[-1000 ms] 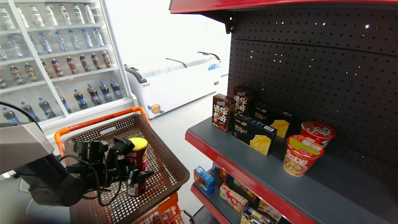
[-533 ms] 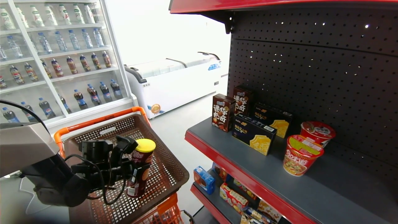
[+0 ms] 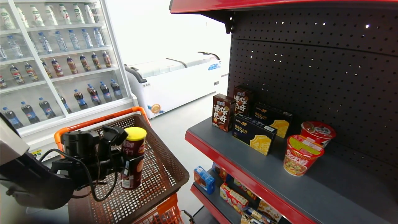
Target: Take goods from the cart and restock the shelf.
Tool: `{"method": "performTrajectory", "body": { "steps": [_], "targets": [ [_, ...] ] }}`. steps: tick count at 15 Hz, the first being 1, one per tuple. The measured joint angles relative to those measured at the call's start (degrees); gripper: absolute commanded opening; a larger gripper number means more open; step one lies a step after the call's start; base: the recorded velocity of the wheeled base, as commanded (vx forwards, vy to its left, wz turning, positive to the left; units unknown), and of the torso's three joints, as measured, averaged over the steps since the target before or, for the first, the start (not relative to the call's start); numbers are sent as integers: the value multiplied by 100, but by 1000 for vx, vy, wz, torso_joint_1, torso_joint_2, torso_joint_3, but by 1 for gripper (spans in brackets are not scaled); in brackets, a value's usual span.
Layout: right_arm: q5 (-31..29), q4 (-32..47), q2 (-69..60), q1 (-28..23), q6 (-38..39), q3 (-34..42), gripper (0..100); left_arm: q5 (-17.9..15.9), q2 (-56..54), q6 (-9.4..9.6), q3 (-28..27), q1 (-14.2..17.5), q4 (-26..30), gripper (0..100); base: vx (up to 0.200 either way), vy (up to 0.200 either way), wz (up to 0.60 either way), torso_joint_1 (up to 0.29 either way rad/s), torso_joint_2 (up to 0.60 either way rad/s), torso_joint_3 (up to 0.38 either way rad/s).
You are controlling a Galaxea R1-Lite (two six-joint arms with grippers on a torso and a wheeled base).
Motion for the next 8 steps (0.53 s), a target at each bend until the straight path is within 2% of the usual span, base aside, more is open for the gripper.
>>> {"method": "performTrajectory", "body": {
  "steps": [2, 5, 8],
  "targets": [
    [-1, 0, 0, 0, 0, 0, 100, 40, -597, -328, 138, 5, 101, 0, 0, 0, 0, 0, 0, 0],
    [-1, 0, 0, 0, 0, 0, 100, 49, -1705, -763, 306, 11, 668, 0, 0, 0, 0, 0, 0, 0],
    [-4, 5, 0, 0, 0, 0, 100, 30, -3057, -933, 471, -11, 1591, 0, 0, 0, 0, 0, 0, 0]
  ]
}}
